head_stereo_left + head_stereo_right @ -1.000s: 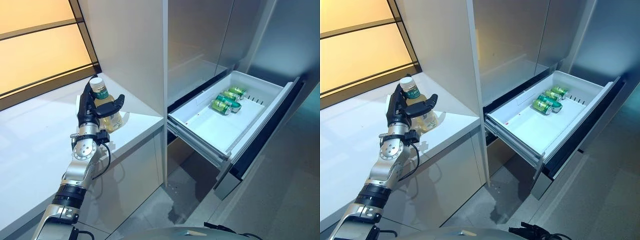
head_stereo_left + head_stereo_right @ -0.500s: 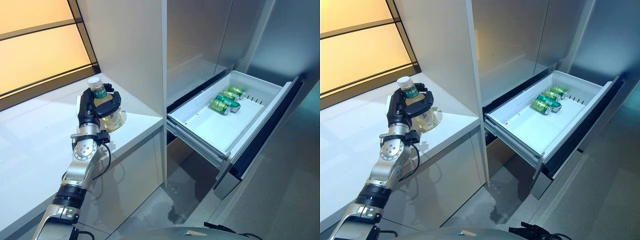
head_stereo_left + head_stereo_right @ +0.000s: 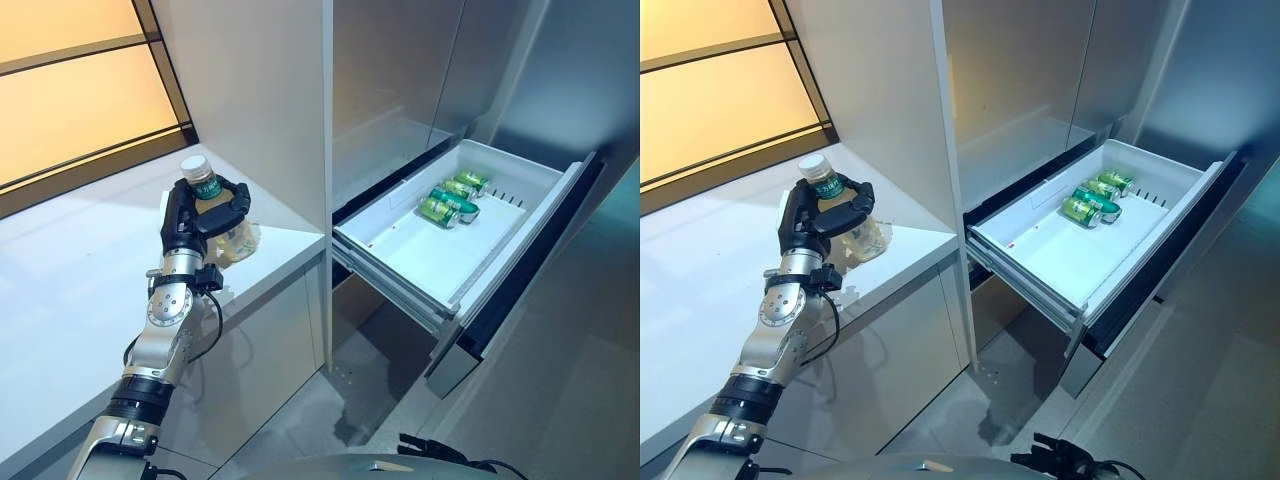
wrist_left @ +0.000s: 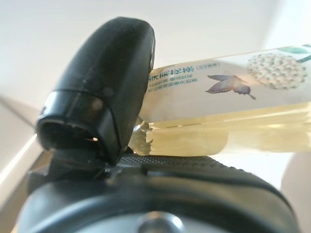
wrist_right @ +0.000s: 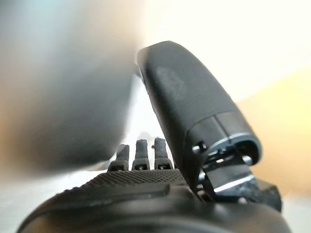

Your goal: Put drinks into fridge and close the fridge

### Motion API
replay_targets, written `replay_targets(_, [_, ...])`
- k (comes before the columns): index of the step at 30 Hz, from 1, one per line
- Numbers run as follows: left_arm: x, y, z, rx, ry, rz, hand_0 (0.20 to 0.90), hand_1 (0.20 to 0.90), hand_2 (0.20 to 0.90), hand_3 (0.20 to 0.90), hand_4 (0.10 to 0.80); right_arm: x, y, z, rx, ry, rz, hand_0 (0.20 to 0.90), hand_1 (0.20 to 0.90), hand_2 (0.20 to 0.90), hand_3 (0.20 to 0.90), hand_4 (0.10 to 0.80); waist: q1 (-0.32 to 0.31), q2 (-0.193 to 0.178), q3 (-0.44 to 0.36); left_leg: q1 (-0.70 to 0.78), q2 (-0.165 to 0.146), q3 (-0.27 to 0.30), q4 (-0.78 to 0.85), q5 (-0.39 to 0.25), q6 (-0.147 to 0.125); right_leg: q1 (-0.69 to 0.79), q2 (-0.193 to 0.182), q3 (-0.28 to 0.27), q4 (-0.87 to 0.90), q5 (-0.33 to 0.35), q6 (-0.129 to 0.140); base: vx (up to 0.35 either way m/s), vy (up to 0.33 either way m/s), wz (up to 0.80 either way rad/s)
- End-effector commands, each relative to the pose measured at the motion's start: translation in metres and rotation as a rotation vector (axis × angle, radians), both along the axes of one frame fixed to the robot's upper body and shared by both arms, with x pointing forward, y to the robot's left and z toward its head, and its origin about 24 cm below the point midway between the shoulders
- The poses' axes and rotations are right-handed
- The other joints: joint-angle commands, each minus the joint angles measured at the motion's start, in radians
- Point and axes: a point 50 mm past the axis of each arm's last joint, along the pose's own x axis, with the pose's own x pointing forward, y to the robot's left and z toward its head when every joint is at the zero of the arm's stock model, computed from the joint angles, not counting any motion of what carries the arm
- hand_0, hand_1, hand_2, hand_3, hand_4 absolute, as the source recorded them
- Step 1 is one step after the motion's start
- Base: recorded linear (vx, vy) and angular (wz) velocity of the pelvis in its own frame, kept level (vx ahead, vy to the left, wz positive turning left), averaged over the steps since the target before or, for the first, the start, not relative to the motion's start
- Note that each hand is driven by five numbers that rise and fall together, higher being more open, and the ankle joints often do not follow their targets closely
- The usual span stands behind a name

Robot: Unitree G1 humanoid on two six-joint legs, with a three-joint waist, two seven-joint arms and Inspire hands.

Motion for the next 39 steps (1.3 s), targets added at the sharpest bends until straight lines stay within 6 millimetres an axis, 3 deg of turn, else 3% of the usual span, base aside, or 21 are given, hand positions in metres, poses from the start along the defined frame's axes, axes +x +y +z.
replay_targets(1, [-0.015, -0.024, 0.111, -0.113, -0.656, -0.235, 0.3, 0.3, 0.3, 0.2, 0.1, 0.065, 0.024, 0.036, 0.093, -0.313, 0.087, 0.9, 0.9, 0.9, 0.9, 0.8, 0.007, 0.019, -0.016, 0.012, -0.025, -0.003, 0.03, -0.133, 0.017, -0.074, 0.039, 0.005, 0.121, -0.081, 0.036, 0.0, 0.0, 0.0])
replay_targets(5, [-0.025, -0.037, 0.122, -0.152, -0.747, -0.38, 0.3, 0.3, 0.3, 0.2, 0.1, 0.088, 0.048, 0.068, 0.158, -0.474, 0.156, 0.9, 0.9, 0.9, 0.9, 0.8, 0.0, 0.014, -0.014, 0.011, -0.026, -0.01, 0.028, -0.13, 0.015, -0.075, 0.038, 0.002, 0.121, -0.08, 0.037, 0.0, 0.0, 0.0])
replay_targets(7, [-0.033, -0.044, 0.127, -0.157, -0.803, -0.489, 0.3, 0.3, 0.3, 0.2, 0.1, 0.103, 0.061, 0.099, 0.251, -0.618, 0.21, 0.9, 0.9, 0.9, 0.9, 0.8, -0.007, 0.013, -0.012, 0.012, -0.026, -0.012, 0.022, -0.124, 0.015, -0.077, 0.038, 0.003, 0.12, -0.077, 0.039, 0.0, 0.0, 0.0])
replay_targets(8, [-0.034, -0.045, 0.127, -0.159, -0.809, -0.502, 0.3, 0.3, 0.3, 0.2, 0.1, 0.103, 0.062, 0.101, 0.264, -0.631, 0.213, 0.9, 0.9, 0.9, 0.9, 0.8, -0.008, 0.013, -0.011, 0.013, -0.026, -0.012, 0.021, -0.124, 0.015, -0.077, 0.038, 0.004, 0.119, -0.077, 0.039, 0.0, 0.0, 0.0])
replay_targets(9, [-0.037, -0.048, 0.127, -0.163, -0.821, -0.552, 0.3, 0.3, 0.3, 0.2, 0.1, 0.111, 0.067, 0.122, 0.313, -0.702, 0.237, 0.9, 0.9, 0.9, 0.9, 0.8, -0.01, 0.013, -0.01, 0.012, -0.027, -0.013, 0.02, -0.12, 0.016, -0.077, 0.038, 0.005, 0.119, -0.075, 0.04, 0.0, 0.0, 0.0])
replay_targets(16, [-0.048, -0.061, 0.112, -0.135, -0.811, -0.718, 0.3, 0.3, 0.3, 0.2, 0.1, 0.137, 0.065, 0.234, 0.493, -1.153, 0.359, 0.9, 0.9, 0.9, 0.9, 0.8, -0.009, 0.012, -0.011, 0.008, -0.031, -0.015, 0.018, -0.118, 0.021, -0.085, 0.037, 0.014, 0.116, -0.067, 0.045, 0.0, 0.0, 0.0])
replay_targets(17, [-0.048, -0.061, 0.112, -0.135, -0.811, -0.718, 0.3, 0.3, 0.3, 0.2, 0.1, 0.137, 0.065, 0.234, 0.493, -1.153, 0.358, 0.9, 0.9, 0.9, 0.9, 0.8, -0.009, 0.012, -0.011, 0.008, -0.031, -0.015, 0.018, -0.118, 0.021, -0.085, 0.037, 0.014, 0.116, -0.067, 0.045, 0.0, 0.0, 0.0])
replay_targets(21, [-0.046, -0.068, 0.104, -0.128, -0.741, -0.766, 0.3, 0.3, 0.3, 0.2, 0.1, 0.142, 0.065, 0.275, 0.54, -1.287, 0.409, 0.9, 0.9, 0.9, 0.9, 0.8, -0.005, 0.009, -0.018, 0.002, -0.031, -0.01, 0.019, -0.118, 0.024, -0.091, 0.037, 0.017, 0.114, -0.063, 0.043, -0.008, -0.003, -0.09])
replay_targets(27, [-0.039, -0.08, 0.093, -0.093, -0.634, -0.801, 0.3, 0.3, 0.3, 0.2, 0.1, 0.14, 0.067, 0.3, 0.613, -1.335, 0.502, 0.9, 0.9, 0.9, 0.9, 0.8, -0.004, 0.002, -0.024, -0.007, -0.032, -0.008, 0.024, -0.117, 0.024, -0.094, 0.039, 0.018, 0.11, -0.057, 0.04, -0.001, -0.002, -0.01])
replay_targets(39, [-0.025, -0.087, 0.077, -0.014, -0.486, -0.751, 0.3, 0.3, 0.3, 0.2, 0.1, 0.139, 0.07, 0.318, 0.607, -1.327, 0.652, 0.9, 0.9, 0.9, 0.9, 0.8, -0.01, -0.007, -0.032, -0.015, -0.033, -0.005, 0.026, -0.113, 0.021, -0.1, 0.041, 0.024, 0.102, -0.045, 0.039, 0.0, 0.0, 0.0])
